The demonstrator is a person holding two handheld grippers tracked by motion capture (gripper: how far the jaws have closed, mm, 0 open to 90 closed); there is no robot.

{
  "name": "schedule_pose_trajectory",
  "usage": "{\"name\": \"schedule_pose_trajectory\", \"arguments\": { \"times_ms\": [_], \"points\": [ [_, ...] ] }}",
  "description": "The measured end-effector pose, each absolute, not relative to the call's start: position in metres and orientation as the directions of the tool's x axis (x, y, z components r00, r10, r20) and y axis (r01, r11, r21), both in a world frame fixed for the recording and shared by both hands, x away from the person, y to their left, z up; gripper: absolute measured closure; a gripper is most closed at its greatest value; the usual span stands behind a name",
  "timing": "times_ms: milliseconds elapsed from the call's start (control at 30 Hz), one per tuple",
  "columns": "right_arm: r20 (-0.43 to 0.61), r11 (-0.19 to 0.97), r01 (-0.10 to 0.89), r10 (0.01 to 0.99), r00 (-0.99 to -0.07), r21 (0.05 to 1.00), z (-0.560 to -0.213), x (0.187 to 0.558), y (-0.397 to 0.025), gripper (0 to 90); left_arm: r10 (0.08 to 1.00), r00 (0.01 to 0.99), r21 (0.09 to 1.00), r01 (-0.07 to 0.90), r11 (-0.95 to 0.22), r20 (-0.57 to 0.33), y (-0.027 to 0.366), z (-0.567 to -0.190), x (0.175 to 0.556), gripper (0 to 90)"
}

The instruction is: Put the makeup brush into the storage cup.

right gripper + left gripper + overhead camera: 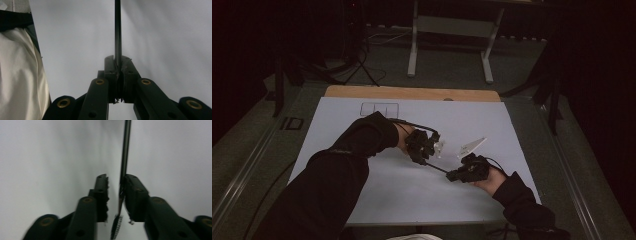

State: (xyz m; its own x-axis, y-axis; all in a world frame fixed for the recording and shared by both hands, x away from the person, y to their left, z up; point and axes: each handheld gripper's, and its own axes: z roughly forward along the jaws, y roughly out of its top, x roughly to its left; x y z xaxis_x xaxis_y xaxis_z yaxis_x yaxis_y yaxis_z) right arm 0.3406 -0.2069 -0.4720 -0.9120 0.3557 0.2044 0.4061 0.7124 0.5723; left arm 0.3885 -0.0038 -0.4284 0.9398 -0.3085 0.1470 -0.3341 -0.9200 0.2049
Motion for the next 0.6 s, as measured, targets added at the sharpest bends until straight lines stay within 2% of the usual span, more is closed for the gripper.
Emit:
{"name": "schedule_pose_trajectory", "arguments": {
  "times_ms": [133,400,533,600],
  "points": [
    [0.197,0.720,0.400,0.353,-0.915,0.567,-0.471,0.340,-0.209,85.5,-0.267,0.951,0.192,-0.294,-0.936,0.153,0.007,-0.427,0.391,64.8],
    [0.201,0.728,0.390,0.337,-0.920,0.563,-0.473,0.338,-0.213,85.4,-0.192,0.968,0.257,-0.229,-0.939,0.162,0.037,-0.419,0.397,64.7],
    [0.191,0.733,0.385,0.338,-0.922,0.561,-0.474,0.338,-0.214,85.5,-0.176,0.972,0.266,-0.213,-0.940,0.159,0.047,-0.419,0.395,64.2],
    [0.192,0.730,0.386,0.339,-0.921,0.564,-0.473,0.338,-0.215,85.5,-0.193,0.966,0.271,-0.235,-0.933,0.173,0.051,-0.420,0.392,62.3]
  ]
}}
